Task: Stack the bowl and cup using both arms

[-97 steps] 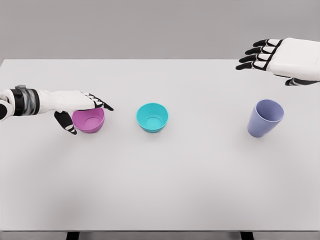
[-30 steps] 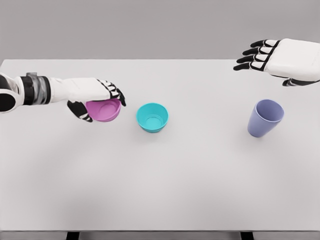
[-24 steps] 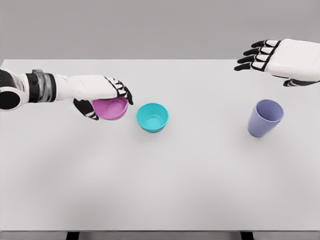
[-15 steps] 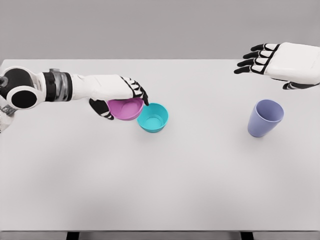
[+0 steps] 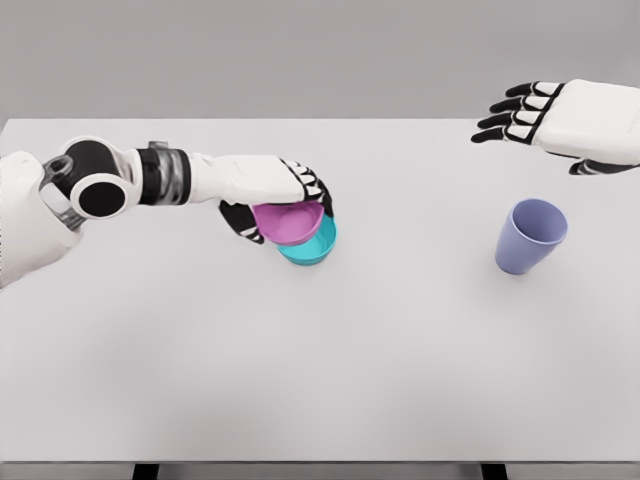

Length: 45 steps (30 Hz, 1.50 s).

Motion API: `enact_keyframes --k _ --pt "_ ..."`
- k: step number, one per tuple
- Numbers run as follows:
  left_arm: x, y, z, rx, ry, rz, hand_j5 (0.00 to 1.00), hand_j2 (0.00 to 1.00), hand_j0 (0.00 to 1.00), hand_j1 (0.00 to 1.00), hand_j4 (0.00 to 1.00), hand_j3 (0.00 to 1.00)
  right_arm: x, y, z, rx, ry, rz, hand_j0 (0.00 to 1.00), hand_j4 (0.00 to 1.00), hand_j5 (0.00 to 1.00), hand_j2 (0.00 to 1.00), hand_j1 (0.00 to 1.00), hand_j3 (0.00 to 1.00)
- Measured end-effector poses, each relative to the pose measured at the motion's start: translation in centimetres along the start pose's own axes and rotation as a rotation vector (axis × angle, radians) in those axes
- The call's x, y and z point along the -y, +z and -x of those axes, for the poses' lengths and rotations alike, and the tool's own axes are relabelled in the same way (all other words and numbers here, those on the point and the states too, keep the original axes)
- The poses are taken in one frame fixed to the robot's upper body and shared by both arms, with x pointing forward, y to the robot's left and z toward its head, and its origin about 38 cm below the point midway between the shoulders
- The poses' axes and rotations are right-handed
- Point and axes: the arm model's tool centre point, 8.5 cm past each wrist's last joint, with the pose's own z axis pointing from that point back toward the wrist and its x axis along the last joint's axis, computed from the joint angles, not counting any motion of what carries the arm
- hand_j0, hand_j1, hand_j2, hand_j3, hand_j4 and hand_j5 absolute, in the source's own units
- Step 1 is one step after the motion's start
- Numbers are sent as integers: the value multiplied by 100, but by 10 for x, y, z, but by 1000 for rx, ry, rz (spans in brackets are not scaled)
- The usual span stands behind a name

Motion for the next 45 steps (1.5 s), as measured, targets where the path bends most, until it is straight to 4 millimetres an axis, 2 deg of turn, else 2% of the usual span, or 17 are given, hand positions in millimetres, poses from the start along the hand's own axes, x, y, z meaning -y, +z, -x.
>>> enact_keyframes --k 12,29,31,32,33,45 --pt "9 -22 7 -2 26 25 66 66 66 66 66 66 -3 0 -1 1 -5 -5 100 100 100 100 100 100" --pt "16 -38 7 0 39 45 68 68 68 68 68 68 -3 0 0 1 -4 -6 100 100 100 100 100 100" --pt "17 -37 7 -1 41 46 73 73 73 73 73 73 -3 0 0 0 -4 -6 100 100 100 100 100 100" --pt "17 -37 8 -2 41 46 93 93 93 93 93 93 -3 0 0 0 -5 -6 100 100 100 100 100 100" --pt "17 -37 8 -3 41 46 100 100 100 100 100 100 -3 0 0 0 -5 -6 100 100 100 100 100 100" --pt "10 -32 7 11 29 31 100 100 100 100 100 100 -4 2 0 -2 -5 -10 100 100 100 100 100 100"
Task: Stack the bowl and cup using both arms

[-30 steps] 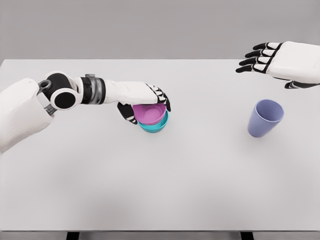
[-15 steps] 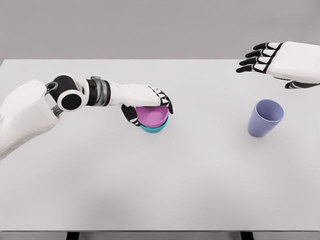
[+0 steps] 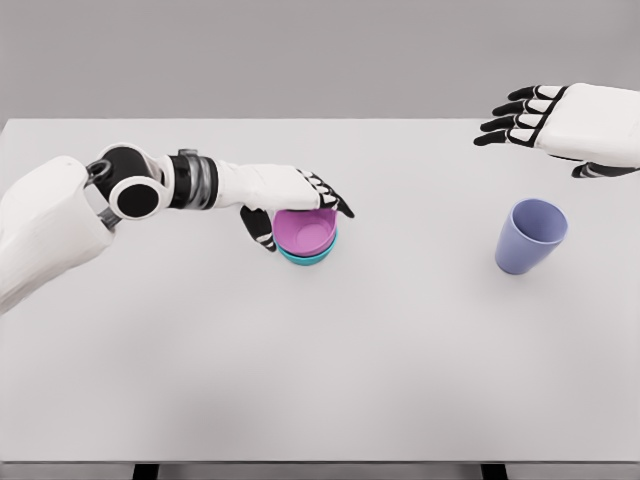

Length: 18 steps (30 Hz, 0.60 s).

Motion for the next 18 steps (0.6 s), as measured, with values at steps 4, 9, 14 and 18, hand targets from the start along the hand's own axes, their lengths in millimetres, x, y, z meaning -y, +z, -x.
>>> enact_keyframes --k 4,9,14,18 --pt "-16 22 -7 28 3 -61 100 100 100 100 100 100 0 1 0 -2 1 -2 100 100 100 100 100 100" --pt "-45 114 -21 216 25 -245 100 100 100 100 100 100 1 2 1 -4 4 -2 100 100 100 100 100 100" --pt "-17 195 -6 260 221 -346 100 100 100 100 100 100 1 3 2 -8 4 -6 100 100 100 100 100 100" --pt "32 217 15 233 453 -382 100 100 100 100 100 100 -12 3 -1 -3 -18 -33 100 100 100 100 100 100"
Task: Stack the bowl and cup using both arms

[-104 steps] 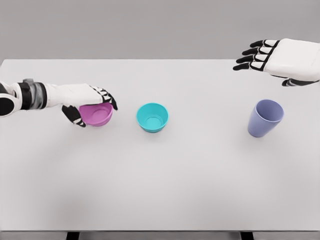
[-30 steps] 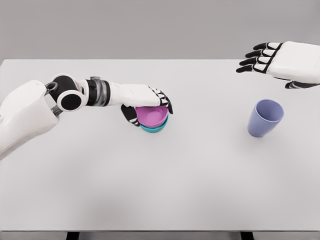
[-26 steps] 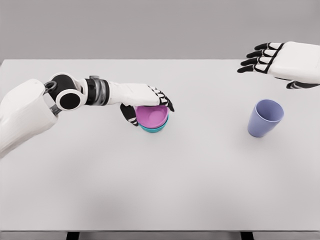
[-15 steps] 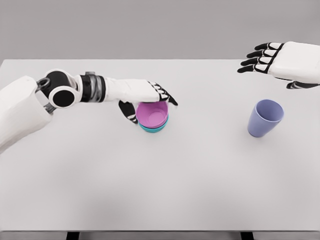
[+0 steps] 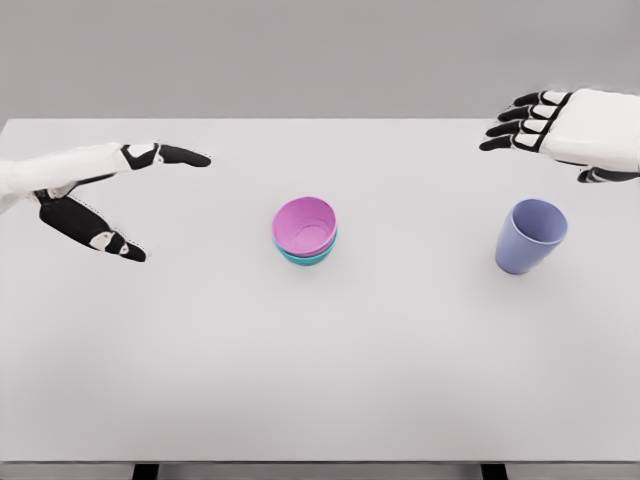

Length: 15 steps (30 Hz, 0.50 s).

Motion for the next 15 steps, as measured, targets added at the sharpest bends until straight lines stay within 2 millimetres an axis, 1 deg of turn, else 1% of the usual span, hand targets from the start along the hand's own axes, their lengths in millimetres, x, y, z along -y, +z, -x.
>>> enact_keyframes --k 1,2,4,5,7,9,11,13,14,15 --pt "-1 7 5 -15 20 -17 100 100 100 100 100 100 -7 1 0 -2 -13 -16 100 100 100 100 100 100" --pt "5 13 12 -33 50 -25 100 100 100 100 100 100 -13 3 2 -8 -26 -32 100 100 100 100 100 100" --pt "7 21 21 -60 76 -42 100 100 100 100 100 100 -14 8 7 -25 -28 -40 100 100 100 100 100 100" --pt "16 25 27 -74 103 -42 100 100 100 100 100 100 -14 10 7 -30 -26 -37 100 100 100 100 100 100" --pt "24 30 35 -94 131 -44 100 100 100 100 100 100 -4 17 10 -50 -8 -11 100 100 100 100 100 100" --pt "27 34 40 -111 144 -48 100 100 100 100 100 100 12 27 15 -71 6 29 100 100 100 100 100 100" --pt "27 38 42 -124 147 -54 100 100 100 100 100 100 25 33 15 -47 -38 110 100 100 100 100 100 100" --pt "26 39 44 -128 149 -58 100 100 100 100 100 100 29 42 14 -29 -76 135 100 100 100 100 100 100" --pt "26 40 44 -129 150 -59 100 100 100 100 100 100 28 44 14 -22 -85 130 100 100 100 100 100 100" --pt "29 40 46 -133 156 -58 100 100 100 100 100 100 24 44 12 -12 -99 116 100 100 100 100 100 100"
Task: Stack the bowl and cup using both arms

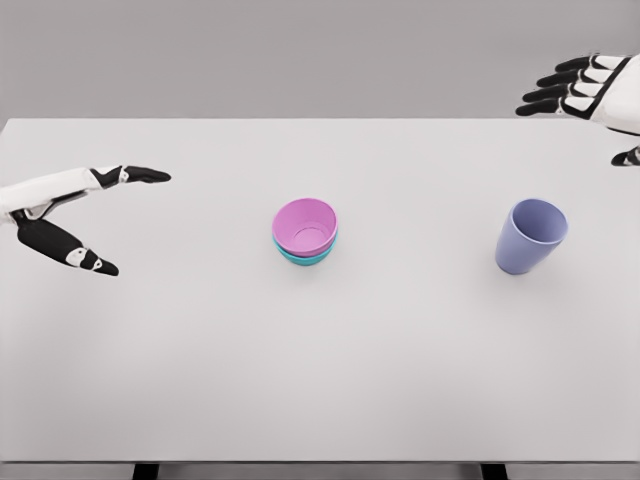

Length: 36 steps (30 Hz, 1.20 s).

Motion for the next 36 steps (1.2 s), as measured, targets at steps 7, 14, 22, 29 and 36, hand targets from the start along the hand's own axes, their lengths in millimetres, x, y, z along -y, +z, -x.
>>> enact_keyframes --k 7,14,22,29,36 --pt "1 2 3 -7 6 -4 100 100 100 100 100 100 -37 -3 -7 29 -60 -122 100 100 100 100 100 100" --pt "0 3 4 -11 7 -6 100 100 100 100 100 100 -65 -10 -1 21 -109 -185 100 100 100 100 100 100" --pt "3 10 43 -81 72 -80 100 100 100 100 100 100 -97 -29 16 -12 -169 -220 100 100 100 100 100 100" --pt "3 10 49 -88 84 -95 100 100 100 100 100 100 -112 -44 13 5 -182 -244 100 100 100 100 100 100" --pt "1 10 48 -83 81 -103 100 100 100 100 100 100 -118 -52 9 21 -180 -259 100 100 100 100 100 100"
